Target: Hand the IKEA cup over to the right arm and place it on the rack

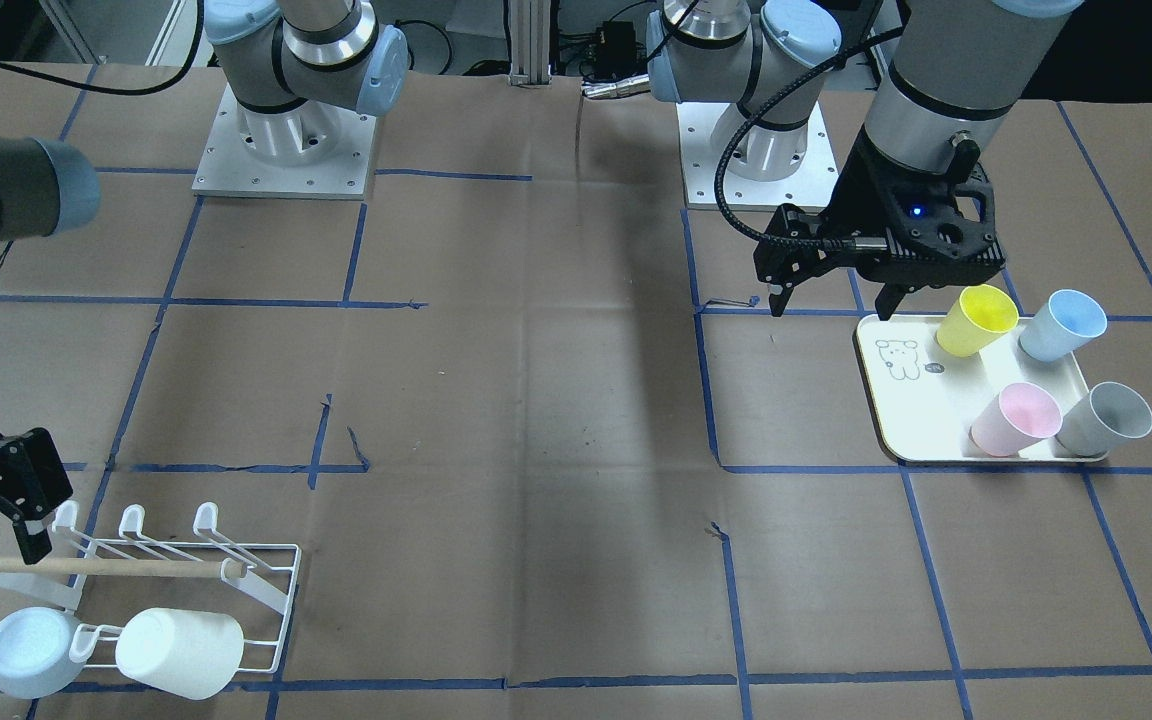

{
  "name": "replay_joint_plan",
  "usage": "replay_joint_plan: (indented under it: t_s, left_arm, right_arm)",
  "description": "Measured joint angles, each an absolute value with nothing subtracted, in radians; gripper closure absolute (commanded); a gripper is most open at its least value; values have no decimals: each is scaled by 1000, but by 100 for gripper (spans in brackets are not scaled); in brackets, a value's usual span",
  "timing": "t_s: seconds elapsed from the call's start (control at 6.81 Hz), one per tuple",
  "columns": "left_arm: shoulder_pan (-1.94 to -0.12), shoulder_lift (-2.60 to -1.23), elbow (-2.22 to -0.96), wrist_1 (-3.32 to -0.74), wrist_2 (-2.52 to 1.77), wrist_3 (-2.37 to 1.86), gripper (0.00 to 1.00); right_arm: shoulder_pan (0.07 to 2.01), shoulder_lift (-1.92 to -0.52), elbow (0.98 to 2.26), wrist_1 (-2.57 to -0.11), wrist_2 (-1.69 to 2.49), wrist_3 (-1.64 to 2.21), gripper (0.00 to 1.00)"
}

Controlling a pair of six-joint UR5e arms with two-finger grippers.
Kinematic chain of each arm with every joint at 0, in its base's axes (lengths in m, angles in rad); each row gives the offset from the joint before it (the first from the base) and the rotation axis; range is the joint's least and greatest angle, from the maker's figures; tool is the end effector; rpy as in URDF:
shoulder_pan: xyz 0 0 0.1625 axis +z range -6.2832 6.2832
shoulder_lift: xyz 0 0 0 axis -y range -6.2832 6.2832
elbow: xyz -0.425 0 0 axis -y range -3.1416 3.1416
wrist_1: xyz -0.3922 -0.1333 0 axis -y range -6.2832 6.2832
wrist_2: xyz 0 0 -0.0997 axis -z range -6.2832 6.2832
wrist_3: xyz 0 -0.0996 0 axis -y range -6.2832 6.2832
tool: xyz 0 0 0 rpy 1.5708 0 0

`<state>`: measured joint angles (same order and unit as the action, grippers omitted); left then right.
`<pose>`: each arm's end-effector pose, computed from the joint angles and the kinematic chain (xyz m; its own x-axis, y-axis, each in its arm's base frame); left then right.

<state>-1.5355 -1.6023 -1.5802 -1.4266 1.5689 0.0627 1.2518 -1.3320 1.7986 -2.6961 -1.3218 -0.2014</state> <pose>-0.1152 -0.5191 0.4825 -0.9996 0.0273 -0.0046 0.0276 0.9943 -0.1030 -0.0348 -0.6085 0.3837 -0.9976 0.0073 -0.0685 0.0494 0.7679 -0.6387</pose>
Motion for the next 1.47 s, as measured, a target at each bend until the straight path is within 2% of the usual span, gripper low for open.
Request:
replay_joint_plan:
  t_s: [0.29,0.73,1.03,1.47]
  left_arm:
    - [-1536,-1603,-1579,-1427,1569,63,0]
    - [-1536,-1602,-1579,-1427,1569,64,0]
    - [-1536,-1602,-1577,-1427,1569,64,0]
    - [-1536,-1602,-1577,-1427,1569,65,0]
  right_arm:
    - [1285,-1461,1749,-2345,-1334,-199,0]
    - [1431,-1541,1616,-1800,-1466,-149,0]
    - [1562,-1575,1594,-1648,-1518,16,0]
    - [1662,-1595,1598,-1627,-1521,127,0]
